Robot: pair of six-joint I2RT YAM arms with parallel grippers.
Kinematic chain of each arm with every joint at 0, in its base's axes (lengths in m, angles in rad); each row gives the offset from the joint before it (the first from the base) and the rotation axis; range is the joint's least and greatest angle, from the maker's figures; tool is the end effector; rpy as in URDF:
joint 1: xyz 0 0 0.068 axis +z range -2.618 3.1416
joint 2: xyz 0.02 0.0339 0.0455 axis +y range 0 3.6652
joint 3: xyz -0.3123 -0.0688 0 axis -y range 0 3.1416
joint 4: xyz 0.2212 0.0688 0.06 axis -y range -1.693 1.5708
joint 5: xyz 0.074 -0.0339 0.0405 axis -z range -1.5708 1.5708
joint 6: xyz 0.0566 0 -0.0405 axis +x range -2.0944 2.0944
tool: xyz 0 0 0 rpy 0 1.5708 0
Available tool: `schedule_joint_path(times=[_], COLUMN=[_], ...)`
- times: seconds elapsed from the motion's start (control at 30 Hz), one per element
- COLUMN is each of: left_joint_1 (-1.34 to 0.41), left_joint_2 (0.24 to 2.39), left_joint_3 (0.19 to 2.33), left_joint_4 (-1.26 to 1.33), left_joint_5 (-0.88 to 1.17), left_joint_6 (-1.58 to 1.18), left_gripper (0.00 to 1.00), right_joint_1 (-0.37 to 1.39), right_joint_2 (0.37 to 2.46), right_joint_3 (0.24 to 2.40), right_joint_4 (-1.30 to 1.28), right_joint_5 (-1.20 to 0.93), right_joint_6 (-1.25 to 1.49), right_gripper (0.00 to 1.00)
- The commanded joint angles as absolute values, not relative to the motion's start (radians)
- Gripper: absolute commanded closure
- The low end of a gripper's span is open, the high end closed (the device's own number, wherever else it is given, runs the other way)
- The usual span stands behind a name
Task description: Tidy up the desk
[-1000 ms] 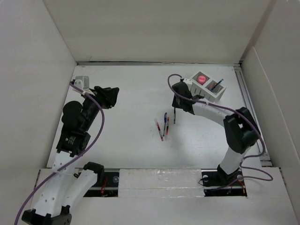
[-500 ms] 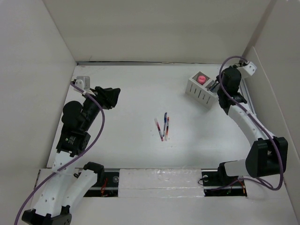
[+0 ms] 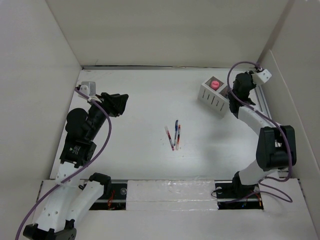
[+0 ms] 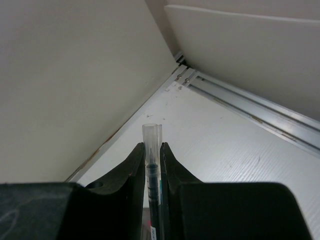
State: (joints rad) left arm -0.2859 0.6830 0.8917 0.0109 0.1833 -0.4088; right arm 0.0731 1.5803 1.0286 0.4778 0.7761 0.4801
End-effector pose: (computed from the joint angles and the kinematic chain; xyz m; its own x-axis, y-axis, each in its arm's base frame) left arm 0.1010 -0.0404 0.4434 0.0137 -0.4114 -0.9113 0.4941 0.7951 -0.3515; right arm 0.3588 -0.0135 0.3525 0.2324 0.3475 -0.9084 0.6057 0.6790 0.4147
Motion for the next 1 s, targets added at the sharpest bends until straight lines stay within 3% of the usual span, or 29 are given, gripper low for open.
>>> schedule_joint_path(times=[0.0, 0.3, 0.4, 0.43, 0.53, 0.67, 0.7, 0.8, 0.83, 0.93, 0.97], left_joint_1=[-0.281, -0.281, -0.281, -0.281, -0.281, -0.281, -0.281, -0.281, -0.281, -0.281, -0.281], left_joint_2=[0.673, 0.67, 0.675, 0.673, 0.675, 0.68, 0.678, 0.673, 0.67, 0.66, 0.663], left_joint_3=[0.896, 0.894, 0.896, 0.896, 0.894, 0.894, 0.896, 0.9, 0.9, 0.894, 0.896], left_joint_4=[0.055, 0.058, 0.055, 0.055, 0.058, 0.058, 0.058, 0.051, 0.051, 0.058, 0.049], left_joint_5=[0.189, 0.187, 0.187, 0.189, 0.184, 0.192, 0.19, 0.187, 0.187, 0.17, 0.163], left_joint_6=[-0.405, -0.405, -0.405, -0.403, -0.402, -0.402, -0.403, -0.402, -0.399, -0.397, -0.394], left_gripper=[0.6, 0.6, 0.6, 0.6, 0.6, 0.6, 0.6, 0.6, 0.61, 0.6, 0.61], right_joint_1=[0.089, 0.198, 0.222, 0.235, 0.245, 0.268, 0.279, 0.351, 0.404, 0.521, 0.547], right_joint_2=[1.607, 1.701, 1.726, 1.723, 1.689, 1.615, 1.562, 1.45, 1.428, 1.408, 1.419], right_joint_3=[1.094, 1.109, 1.112, 1.109, 1.095, 1.111, 1.108, 1.072, 1.01, 0.895, 0.879], right_joint_4=[0.571, 0.673, 0.683, 0.684, 0.67, 0.534, 0.497, 0.356, 0.362, 0.396, 0.394], right_joint_5=[0.882, 1.005, 1.026, 1.026, 1.019, 0.953, 0.922, 0.754, 0.711, 0.589, 0.545], right_joint_6=[0.39, 0.227, 0.213, 0.216, 0.227, 0.325, 0.356, 0.486, 0.508, 0.563, 0.581], right_gripper=[0.89, 0.79, 0.64, 0.55, 0.43, 0.39, 0.41, 0.61, 0.75, 1.0, 1.0])
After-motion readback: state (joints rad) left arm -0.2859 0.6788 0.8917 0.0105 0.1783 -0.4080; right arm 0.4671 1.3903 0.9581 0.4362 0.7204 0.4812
